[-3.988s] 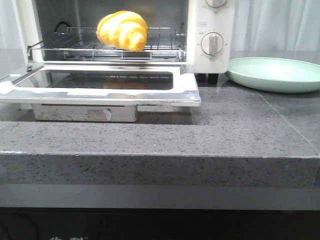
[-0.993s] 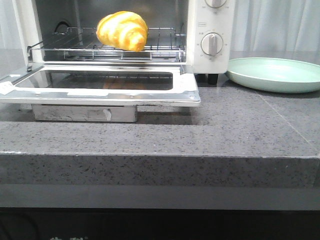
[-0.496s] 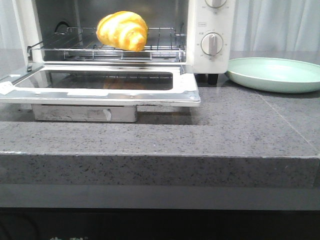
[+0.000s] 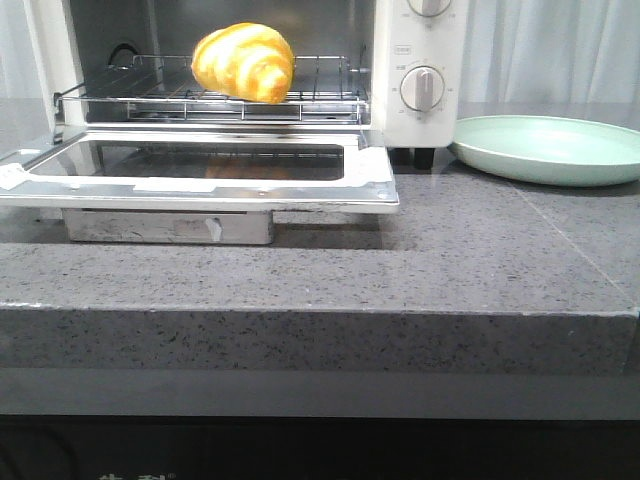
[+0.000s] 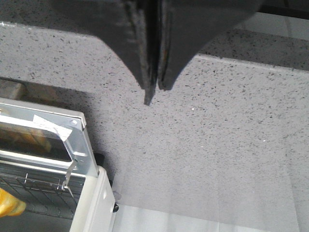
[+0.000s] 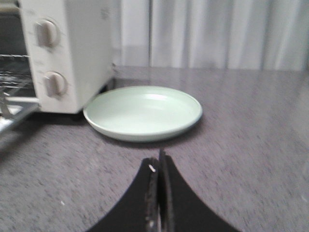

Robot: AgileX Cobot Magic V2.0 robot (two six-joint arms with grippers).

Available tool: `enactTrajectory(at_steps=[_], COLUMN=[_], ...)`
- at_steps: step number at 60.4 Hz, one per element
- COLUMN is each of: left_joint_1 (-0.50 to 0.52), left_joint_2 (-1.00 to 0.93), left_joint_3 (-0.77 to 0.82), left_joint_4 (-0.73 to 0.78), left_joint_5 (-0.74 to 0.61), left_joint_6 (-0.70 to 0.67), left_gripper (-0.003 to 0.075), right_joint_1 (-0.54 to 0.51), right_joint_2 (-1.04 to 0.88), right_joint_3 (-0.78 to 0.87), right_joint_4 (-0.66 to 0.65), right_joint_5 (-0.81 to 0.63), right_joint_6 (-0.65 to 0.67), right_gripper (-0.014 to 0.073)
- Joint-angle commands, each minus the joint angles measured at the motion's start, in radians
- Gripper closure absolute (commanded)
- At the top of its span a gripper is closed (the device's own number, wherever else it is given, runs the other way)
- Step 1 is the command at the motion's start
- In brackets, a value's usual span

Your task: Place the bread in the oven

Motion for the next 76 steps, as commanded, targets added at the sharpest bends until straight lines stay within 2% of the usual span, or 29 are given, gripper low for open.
enactTrajectory(at_steps=[1, 5, 12, 18, 76], left_joint_1=[0.002, 0.002, 0.002, 0.002, 0.002], left_joint_2=[-0.017, -0.017, -0.017, -0.017, -0.017], left_joint_3=[0.006, 0.006, 0.006, 0.006, 0.006], left_joint_4=[-0.003, -0.003, -0.003, -0.003, -0.003], left_joint_5=[-0.081, -0.081, -0.081, -0.081, -0.081], left_joint_6=[-0.008, -0.008, -0.008, -0.008, -0.008], left_gripper=[0.0741, 0.0741, 0.0741, 0.0741, 0.0741], right_joint_1=[-0.021, -0.022, -0.031, -0.049, -0.055], right_joint_2=[-0.041, -0.069, -0.125, -0.127, -0.126], right_joint_3=[0.032, 0.071, 0.074, 0.074, 0.074], right_joint_4=[0.014, 0.018, 0.038, 0.038, 0.038], right_joint_5=[-0.09, -0.09, 0.041, 0.075, 0.076], right_joint_6=[-0.015, -0.015, -0.016, -0.016, -0.015], right_gripper=[0.0662, 0.0662, 0.0662, 0.0662, 0.0662])
